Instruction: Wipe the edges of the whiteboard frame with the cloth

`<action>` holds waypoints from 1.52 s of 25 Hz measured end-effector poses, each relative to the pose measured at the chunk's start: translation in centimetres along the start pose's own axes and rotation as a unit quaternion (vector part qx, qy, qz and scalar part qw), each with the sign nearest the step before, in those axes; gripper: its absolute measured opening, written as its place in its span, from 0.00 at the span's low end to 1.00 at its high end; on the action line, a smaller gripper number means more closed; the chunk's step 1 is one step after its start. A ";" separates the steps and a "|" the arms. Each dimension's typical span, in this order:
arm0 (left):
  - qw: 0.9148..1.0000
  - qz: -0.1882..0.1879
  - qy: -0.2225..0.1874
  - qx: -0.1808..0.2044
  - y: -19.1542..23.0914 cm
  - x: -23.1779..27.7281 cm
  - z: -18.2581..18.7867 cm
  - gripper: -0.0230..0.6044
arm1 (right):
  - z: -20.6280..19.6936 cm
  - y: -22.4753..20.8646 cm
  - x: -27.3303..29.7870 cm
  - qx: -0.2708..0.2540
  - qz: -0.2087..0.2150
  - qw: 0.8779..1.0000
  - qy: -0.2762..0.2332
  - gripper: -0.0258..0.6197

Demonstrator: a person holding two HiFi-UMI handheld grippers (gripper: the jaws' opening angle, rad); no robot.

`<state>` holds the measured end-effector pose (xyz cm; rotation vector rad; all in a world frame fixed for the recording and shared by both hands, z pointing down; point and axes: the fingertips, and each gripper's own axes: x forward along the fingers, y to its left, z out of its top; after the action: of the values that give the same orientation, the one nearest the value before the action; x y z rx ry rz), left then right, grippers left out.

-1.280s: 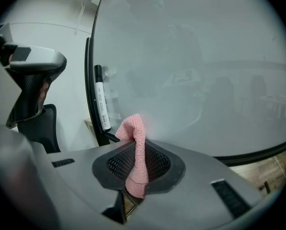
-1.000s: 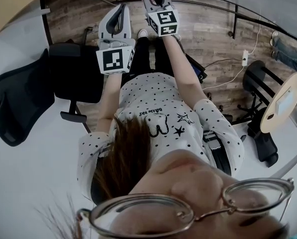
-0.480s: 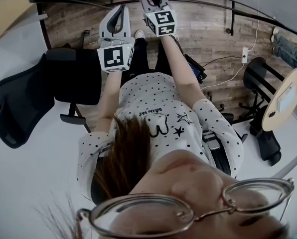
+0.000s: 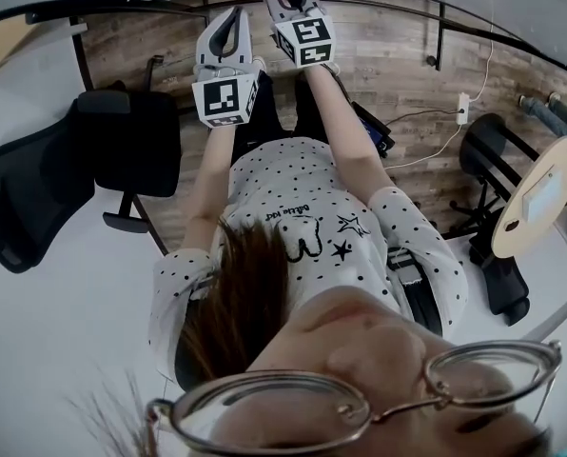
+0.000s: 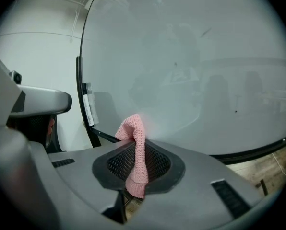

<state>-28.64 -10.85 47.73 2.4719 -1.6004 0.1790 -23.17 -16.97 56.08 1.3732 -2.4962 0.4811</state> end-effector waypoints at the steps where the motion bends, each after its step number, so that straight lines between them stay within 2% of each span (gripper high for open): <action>1: 1.000 0.000 0.004 -0.001 -0.5 0.2 -0.3 0.06 | 0.0 -0.4 -0.2 0.001 0.001 1.000 0.000 0.09; 5: 1.000 -0.001 0.010 -0.006 -1.9 0.4 -0.8 0.06 | -0.2 -1.0 -0.9 -0.003 0.007 1.000 0.002 0.09; 11: 1.000 0.004 0.010 -0.014 -1.8 -0.8 -1.7 0.06 | -1.0 -0.5 -0.9 -0.010 0.007 1.000 0.004 0.09; 16: 1.000 0.005 0.013 -0.016 -2.4 -0.5 -1.8 0.06 | -1.1 -1.8 -1.6 -0.007 -0.001 1.000 0.003 0.09; 29: 1.000 -0.005 0.012 -0.017 -6.9 3.2 -0.9 0.06 | -0.9 -8.0 -4.4 0.003 -0.018 1.000 0.003 0.09; 38: 1.000 -0.003 0.011 -0.020 -10.6 5.1 -1.2 0.06 | -1.3 -11.4 -6.6 0.008 -0.014 1.000 0.001 0.09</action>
<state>-16.92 -10.87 48.95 2.4354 -1.5716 0.1716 -9.97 -17.03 56.70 1.4110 -2.4724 0.4967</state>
